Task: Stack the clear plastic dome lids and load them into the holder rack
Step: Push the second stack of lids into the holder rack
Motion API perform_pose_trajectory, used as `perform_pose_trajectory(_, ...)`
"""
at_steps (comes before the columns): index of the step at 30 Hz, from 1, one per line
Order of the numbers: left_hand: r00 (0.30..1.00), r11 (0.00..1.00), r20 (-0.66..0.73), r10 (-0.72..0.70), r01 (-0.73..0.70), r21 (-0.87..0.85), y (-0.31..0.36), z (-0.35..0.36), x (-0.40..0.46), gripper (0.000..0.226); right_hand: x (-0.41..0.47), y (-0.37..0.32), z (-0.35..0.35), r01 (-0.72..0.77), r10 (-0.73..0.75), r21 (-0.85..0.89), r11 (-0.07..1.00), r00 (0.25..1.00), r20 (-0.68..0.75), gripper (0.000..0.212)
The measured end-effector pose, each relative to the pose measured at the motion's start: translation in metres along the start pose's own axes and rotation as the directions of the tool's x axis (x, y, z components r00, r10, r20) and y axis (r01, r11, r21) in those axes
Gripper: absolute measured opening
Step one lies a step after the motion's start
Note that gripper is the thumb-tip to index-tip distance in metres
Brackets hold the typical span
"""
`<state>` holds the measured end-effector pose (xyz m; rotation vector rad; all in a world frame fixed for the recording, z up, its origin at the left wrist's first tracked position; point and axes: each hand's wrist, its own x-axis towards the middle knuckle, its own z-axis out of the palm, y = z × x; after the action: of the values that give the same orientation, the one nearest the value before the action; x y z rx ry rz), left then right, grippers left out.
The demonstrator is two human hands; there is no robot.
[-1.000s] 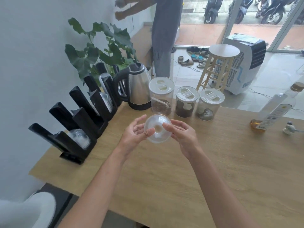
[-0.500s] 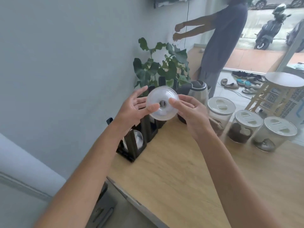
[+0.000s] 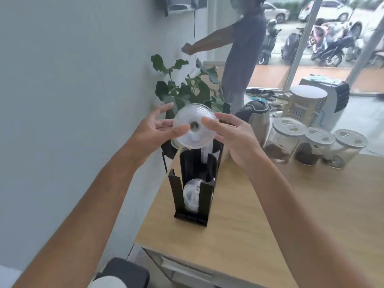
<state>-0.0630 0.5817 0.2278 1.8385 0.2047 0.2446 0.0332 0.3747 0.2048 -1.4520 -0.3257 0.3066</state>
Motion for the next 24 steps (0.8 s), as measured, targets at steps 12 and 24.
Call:
perform_pose_trajectory(12, 0.918, 0.975, 0.335, -0.212, 0.174, 0.139, -0.035, -0.011, 0.018, 0.119, -0.015, 0.04, -0.005, -0.217, 0.221, -0.15, 0.964, 0.975, 0.007, 0.09)
perform_pose_trajectory(24, 0.776, 0.905, 0.466, -0.424, 0.387, 0.179, -0.097, 0.001, 0.052, 0.116, -0.011, 0.098, 0.001, -0.51, 0.503, -0.059, 0.858, 0.858, -0.101, 0.133)
